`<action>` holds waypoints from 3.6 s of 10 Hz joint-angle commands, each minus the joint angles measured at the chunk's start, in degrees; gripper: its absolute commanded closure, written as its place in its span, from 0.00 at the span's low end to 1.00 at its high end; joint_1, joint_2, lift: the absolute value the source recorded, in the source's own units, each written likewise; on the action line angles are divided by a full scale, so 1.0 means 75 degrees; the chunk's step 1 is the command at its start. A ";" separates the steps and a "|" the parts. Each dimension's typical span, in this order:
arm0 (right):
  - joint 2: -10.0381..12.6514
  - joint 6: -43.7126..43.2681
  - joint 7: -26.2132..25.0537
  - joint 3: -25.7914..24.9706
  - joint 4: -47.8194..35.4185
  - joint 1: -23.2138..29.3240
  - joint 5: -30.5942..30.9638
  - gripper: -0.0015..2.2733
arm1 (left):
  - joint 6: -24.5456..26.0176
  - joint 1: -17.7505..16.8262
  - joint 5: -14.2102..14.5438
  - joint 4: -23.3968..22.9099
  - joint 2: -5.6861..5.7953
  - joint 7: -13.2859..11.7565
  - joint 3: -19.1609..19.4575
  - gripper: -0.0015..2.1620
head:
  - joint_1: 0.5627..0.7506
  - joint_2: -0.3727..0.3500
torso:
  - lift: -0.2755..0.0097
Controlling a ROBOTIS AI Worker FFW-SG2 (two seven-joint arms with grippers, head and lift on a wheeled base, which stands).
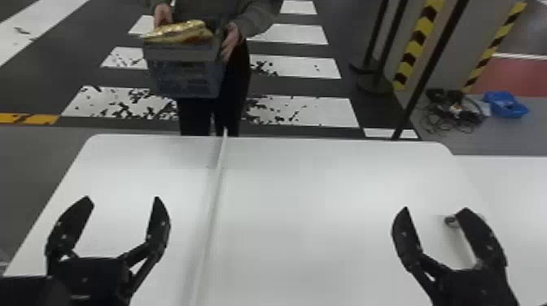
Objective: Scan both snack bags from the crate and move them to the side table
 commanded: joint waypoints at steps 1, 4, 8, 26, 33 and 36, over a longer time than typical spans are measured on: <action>0.0000 -0.0047 0.0010 0.0003 -0.0002 0.0009 0.0000 0.05 | -0.0053 0.0012 0.0000 0.0000 0.0038 -0.0018 -0.0002 0.05 | 0.70 0.40 | 0.63; 0.0024 -0.0117 -0.0002 0.0003 0.0009 0.0055 0.0058 0.05 | -0.0194 0.0035 0.0000 0.0024 0.0038 -0.0018 -0.0002 0.05 | 0.70 0.40 | 0.63; 0.0024 -0.0469 0.0010 0.0050 0.0103 0.0126 0.0129 0.05 | -0.0381 0.0035 0.0000 0.0094 0.0038 -0.0029 -0.0025 0.05 | 0.70 0.40 | 0.63; -0.0105 -0.1172 0.0010 0.0121 0.0337 0.0149 0.0164 0.05 | 0.2009 0.0070 0.0317 -0.0621 0.1069 -0.3299 0.1545 0.04 | 0.70 0.44 | 0.63; -0.0293 -0.1407 0.0010 0.0203 0.0419 0.0055 0.0129 0.05 | 0.2830 -0.0551 -0.0305 -0.0363 0.0998 -0.3240 0.1241 0.04 | 0.70 0.43 | 0.63; -0.0375 -0.1477 0.0010 0.0238 0.0490 0.0020 0.0117 0.05 | 0.2947 -0.1055 -0.0246 0.0082 0.0799 -0.3182 0.1006 0.04 | 0.70 0.44 | 0.63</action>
